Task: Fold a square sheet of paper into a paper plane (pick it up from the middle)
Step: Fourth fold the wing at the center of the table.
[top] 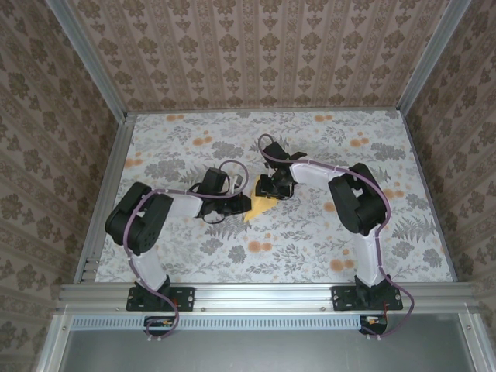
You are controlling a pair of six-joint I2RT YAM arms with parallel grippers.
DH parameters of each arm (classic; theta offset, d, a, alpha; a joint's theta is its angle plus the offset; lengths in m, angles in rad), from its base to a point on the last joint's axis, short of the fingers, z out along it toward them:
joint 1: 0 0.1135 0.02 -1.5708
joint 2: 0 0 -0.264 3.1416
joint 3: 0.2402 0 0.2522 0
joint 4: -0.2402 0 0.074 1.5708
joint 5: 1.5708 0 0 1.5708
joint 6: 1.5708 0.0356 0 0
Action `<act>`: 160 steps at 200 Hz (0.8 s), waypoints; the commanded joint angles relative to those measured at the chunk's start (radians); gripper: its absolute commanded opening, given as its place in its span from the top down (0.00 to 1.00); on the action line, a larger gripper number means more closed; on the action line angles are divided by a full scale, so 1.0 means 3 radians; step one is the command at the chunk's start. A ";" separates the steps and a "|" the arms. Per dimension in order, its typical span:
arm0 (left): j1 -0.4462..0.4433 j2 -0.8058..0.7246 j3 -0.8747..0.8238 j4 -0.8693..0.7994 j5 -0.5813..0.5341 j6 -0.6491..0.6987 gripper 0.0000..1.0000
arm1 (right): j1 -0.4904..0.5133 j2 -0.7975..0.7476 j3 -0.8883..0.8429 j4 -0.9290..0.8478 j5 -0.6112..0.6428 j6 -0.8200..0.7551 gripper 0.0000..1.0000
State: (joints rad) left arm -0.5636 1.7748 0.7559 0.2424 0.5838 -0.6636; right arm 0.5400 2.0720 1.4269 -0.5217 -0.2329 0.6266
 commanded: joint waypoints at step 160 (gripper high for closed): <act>-0.0006 -0.0270 -0.0068 0.0226 0.0137 -0.0284 0.82 | 0.0082 0.0522 0.0064 -0.0616 0.0630 0.0060 0.56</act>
State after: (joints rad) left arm -0.5438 1.6650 0.7219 0.2775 0.5842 -0.7414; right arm 0.5671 2.1098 1.4990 -0.6048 -0.1562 0.6281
